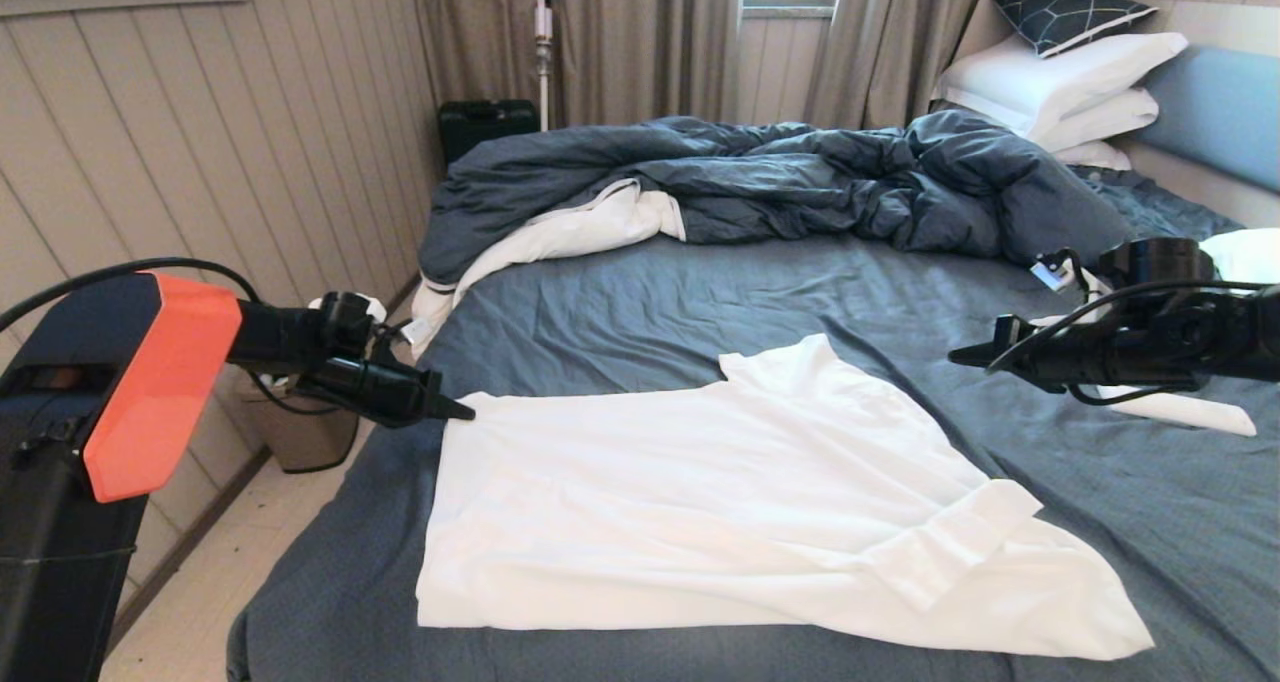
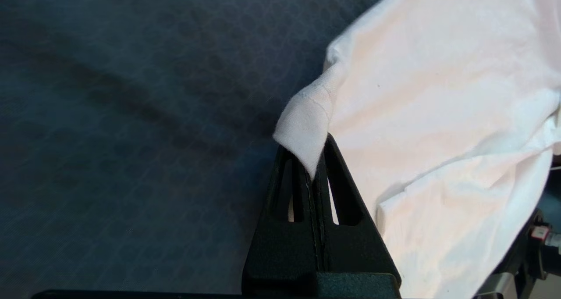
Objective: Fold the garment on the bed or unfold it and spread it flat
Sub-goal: Fold the white T-shirt
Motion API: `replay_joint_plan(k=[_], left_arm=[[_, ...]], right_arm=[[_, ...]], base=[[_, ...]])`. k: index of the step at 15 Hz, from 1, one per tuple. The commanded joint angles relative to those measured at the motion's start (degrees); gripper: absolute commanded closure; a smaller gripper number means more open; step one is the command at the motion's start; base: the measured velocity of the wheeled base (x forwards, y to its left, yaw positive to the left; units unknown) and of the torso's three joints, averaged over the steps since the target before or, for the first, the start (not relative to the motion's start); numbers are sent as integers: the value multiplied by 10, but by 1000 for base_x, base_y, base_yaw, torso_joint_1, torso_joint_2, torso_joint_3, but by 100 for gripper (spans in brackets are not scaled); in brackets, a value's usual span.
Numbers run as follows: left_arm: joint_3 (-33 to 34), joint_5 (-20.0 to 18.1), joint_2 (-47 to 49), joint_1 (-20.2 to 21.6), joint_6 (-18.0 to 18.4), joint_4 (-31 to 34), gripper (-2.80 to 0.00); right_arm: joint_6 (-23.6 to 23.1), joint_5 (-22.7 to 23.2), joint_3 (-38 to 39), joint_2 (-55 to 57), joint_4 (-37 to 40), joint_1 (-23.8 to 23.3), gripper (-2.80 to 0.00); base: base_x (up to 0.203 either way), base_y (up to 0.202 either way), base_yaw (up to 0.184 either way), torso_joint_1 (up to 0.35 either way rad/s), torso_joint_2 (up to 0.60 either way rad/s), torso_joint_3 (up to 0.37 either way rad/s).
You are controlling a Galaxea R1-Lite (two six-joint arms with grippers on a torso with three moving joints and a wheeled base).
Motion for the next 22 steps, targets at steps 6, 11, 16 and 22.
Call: replay_joint_plan(k=[6,11,16,22], left_arm=[[59,-6,-36,5,7,-23,0],[97,-6,-47,5,8,-71,0],[93,-6,-41,5,5,-75,0],[100,-10,-46,5,5,-77,0]], right_arm=[[45,0,-120,95,8,3,0],[46,1,-301,202,107,1,0],[26,-1,-302,238,85,37,0],[22,-5,-303,250,82,47,0]], base=[[0,0,0,0,0,0],[0,0,0,0,0,0],[0,0,0,0,0,0],[0,0,0,0,0,0]])
